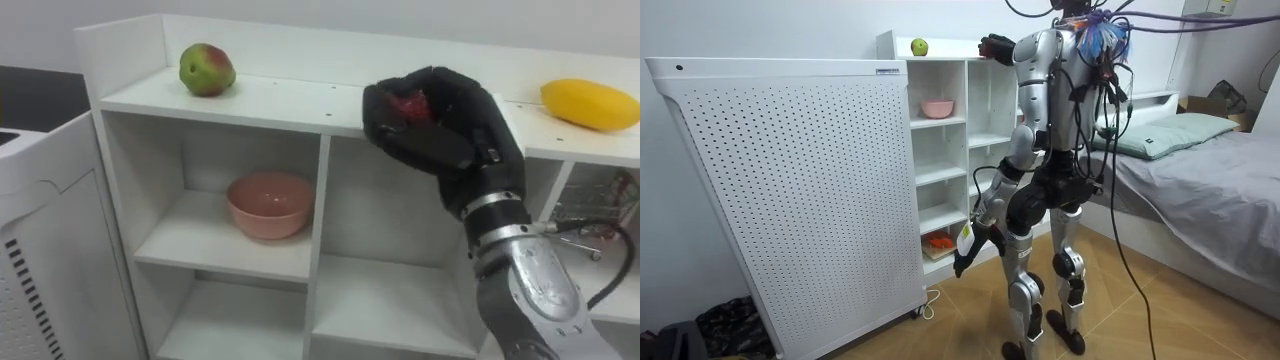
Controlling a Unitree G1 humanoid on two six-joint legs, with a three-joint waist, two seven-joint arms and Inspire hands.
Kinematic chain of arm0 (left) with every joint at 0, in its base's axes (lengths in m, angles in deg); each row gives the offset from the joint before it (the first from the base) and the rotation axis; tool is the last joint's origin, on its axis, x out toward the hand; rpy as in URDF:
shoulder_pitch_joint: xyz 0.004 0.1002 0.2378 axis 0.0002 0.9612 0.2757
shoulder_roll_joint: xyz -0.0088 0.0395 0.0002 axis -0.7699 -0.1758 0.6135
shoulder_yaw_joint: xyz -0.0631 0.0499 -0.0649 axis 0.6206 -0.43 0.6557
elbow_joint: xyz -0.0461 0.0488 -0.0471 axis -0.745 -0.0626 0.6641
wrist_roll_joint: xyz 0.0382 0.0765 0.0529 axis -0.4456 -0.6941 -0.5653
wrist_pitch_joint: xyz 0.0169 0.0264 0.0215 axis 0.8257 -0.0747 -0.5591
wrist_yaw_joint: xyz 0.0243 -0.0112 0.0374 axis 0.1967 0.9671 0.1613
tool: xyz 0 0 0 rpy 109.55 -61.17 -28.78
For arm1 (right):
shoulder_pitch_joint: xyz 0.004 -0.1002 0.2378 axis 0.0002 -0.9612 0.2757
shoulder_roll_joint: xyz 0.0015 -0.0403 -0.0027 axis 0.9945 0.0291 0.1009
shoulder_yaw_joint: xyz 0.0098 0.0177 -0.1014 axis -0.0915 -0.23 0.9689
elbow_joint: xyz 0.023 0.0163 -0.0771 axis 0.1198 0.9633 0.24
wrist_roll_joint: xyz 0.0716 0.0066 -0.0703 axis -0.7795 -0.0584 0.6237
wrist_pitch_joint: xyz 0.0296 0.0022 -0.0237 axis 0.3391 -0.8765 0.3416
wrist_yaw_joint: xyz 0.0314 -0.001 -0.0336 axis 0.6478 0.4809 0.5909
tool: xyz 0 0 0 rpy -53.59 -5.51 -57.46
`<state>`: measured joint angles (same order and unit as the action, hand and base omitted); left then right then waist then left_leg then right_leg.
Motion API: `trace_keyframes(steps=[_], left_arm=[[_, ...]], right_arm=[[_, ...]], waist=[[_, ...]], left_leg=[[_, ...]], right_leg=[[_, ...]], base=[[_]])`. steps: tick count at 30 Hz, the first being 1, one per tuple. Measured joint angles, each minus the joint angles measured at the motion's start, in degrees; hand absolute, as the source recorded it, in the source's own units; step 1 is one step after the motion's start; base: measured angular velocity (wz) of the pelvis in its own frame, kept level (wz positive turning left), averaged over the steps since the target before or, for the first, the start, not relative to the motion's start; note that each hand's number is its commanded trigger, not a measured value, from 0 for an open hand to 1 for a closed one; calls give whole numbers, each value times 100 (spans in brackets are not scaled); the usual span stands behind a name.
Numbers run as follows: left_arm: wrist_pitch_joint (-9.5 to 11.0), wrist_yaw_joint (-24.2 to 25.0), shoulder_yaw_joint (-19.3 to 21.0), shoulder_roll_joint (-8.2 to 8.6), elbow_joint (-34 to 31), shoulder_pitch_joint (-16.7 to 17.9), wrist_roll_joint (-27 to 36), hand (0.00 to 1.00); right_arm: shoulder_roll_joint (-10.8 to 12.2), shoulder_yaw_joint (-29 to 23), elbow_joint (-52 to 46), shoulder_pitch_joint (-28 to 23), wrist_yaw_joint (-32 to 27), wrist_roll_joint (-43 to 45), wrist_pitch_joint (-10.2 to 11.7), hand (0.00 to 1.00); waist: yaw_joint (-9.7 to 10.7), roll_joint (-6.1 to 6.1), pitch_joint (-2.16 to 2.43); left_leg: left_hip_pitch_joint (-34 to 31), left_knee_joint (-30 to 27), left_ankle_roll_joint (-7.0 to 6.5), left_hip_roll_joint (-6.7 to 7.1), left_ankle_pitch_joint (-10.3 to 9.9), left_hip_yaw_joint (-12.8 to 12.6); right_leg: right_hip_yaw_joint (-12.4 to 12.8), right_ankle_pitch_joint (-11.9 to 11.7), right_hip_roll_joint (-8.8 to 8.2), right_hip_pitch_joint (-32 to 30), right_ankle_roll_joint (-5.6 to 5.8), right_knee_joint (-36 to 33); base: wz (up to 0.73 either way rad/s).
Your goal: Arrange fruit in the closet
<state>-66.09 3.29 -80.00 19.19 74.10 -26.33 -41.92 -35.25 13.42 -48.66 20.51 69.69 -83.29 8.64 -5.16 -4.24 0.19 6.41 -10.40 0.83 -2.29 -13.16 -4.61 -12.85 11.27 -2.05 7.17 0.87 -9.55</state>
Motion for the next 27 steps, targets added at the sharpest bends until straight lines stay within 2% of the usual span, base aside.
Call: trace_keyframes(steps=[3, 4, 5, 8, 14, 19, 22, 25, 27], left_arm=[[-5, -16, -112, -6, 169, -58, 1, 0], [-14, -16, -147, -5, 221, -74, -1, 0], [-13, -16, -206, -4, 272, -97, 0, 0], [-12, -15, -434, -4, 349, -141, 6, 0], [47, 5, -654, 31, 454, -393, 228, 0], [56, -12, -779, 41, 633, -683, 570, 0], [113, -15, -833, 53, 691, -811, 904, 0], [257, -44, -878, 53, 707, -883, 1378, 0], [305, -75, -882, 48, 722, -879, 1580, 0]], right_arm=[[162, 206, -184, -353, 262, -322, 1, 100], [277, 280, -188, -485, 367, -475, -8, 100], [361, 341, -175, -594, 481, -638, -15, 100], [560, 516, -48, -771, 705, -843, 7, 100], [788, 662, 745, -873, 930, -853, 10, 100], [1000, 658, 1616, -867, 1045, -1146, 20, 100], [1148, 645, 2312, -865, 1058, -1174, 67, 100], [1237, 645, 3049, -855, 974, -1363, 89, 100], [1254, 625, 3331, -848, 892, -1485, 89, 100]], waist=[[-9, 26, -9], [-15, 40, -18], [-21, 89, -47], [-73, 172, -34], [-142, 372, -40], [-160, 395, -42], [-115, 456, -78], [-138, 568, -142], [-144, 644, -167]], left_leg=[[5, -1, 0, 1, 0, 0], [0, -3, 0, 0, 0, -8], [-6, -5, 0, 1, 0, -10], [-116, -45, 0, 3, 0, -53], [-497, -180, -9, -6, 34, -51], [-856, -272, -17, 0, 72, -44], [-1105, -369, -33, 13, 82, 6], [-1427, -527, -34, 13, 82, 1], [-1706, -617, -44, 5, 88, 4]], right_leg=[[6, -1, -2, -1, 0, -1], [22, -1, -2, -16, 0, -2], [10, -5, -4, -20, -5, -2], [18, -20, -8, -131, -10, -11], [12, -108, -13, -456, -53, -29], [-11, -112, -49, -825, -57, -170], [-154, -114, -91, -1031, -57, -246], [-158, -113, -129, -1391, -59, -461], [-160, -105, -190, -1747, -69, -698]], base=[[-2], [-4], [-4], [-7], [-1], [1], [8], [-1], [-6]])
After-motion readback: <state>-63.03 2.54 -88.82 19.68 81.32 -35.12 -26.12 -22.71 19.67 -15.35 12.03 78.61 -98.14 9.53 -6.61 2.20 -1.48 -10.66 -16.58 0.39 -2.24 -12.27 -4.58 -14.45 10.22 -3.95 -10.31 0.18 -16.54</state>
